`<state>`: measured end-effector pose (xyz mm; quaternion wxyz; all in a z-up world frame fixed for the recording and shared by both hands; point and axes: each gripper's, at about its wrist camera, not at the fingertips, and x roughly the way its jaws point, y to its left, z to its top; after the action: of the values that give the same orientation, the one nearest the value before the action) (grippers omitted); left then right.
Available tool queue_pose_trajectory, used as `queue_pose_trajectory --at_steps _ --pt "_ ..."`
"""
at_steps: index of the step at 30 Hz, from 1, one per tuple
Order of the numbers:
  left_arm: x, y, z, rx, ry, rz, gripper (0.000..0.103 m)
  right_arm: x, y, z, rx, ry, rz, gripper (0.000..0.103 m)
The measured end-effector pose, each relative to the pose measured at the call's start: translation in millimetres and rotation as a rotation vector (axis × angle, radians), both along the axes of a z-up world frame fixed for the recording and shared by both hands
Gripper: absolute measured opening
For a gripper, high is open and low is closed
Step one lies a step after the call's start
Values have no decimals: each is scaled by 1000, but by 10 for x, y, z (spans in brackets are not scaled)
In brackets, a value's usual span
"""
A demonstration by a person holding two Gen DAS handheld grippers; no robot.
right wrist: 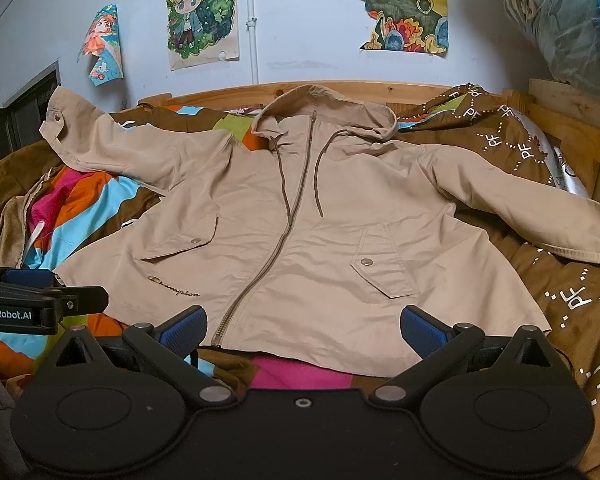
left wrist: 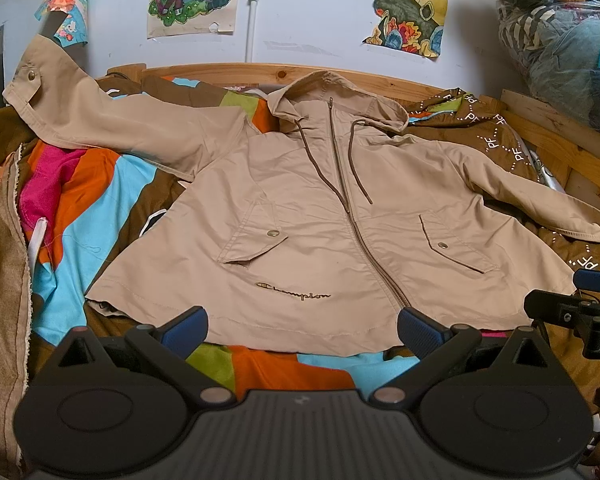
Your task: Fold large clothes
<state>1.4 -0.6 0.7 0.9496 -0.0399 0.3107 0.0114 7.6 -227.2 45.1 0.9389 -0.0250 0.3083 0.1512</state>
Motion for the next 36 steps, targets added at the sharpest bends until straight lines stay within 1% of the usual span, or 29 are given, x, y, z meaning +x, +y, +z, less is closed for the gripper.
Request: queue_pose_trajectory --at_steps 8,13,15,20,23,26,29,31,34,35,36 --pt "2 0 0 0 2 -1 102 2 24 -7 1 4 -1 102" --pt "1 -3 -38 1 8 -9 102 -32 43 -13 1 -2 -3 102" --pt "-22 -38 -115 1 11 -9 102 -51 55 -23 1 -9 -8 102" --pt "-21 -41 -127 -9 22 -8 102 -87 60 -39 16 -3 -17 102" --pt "-2 -43 -123 -3 38 -5 102 -76 -5 -60 31 -9 -48 102" --pt "25 -51 -140 5 61 2 102 -103 -83 -88 41 -43 -78 102" --pt "48 -49 -141 2 71 0 102 53 -298 -74 83 6 -97 102" --pt "72 -50 -130 2 75 -2 102 111 -479 -64 102 22 -181 102" --pt "164 -27 -114 -17 84 -16 102 212 -791 -28 81 24 -368 102" --pt "207 -20 -110 -23 88 -19 102 238 -913 -6 80 18 -426 102" --pt "255 -12 -109 -27 91 -21 102 239 -1059 28 83 -7 -490 102"
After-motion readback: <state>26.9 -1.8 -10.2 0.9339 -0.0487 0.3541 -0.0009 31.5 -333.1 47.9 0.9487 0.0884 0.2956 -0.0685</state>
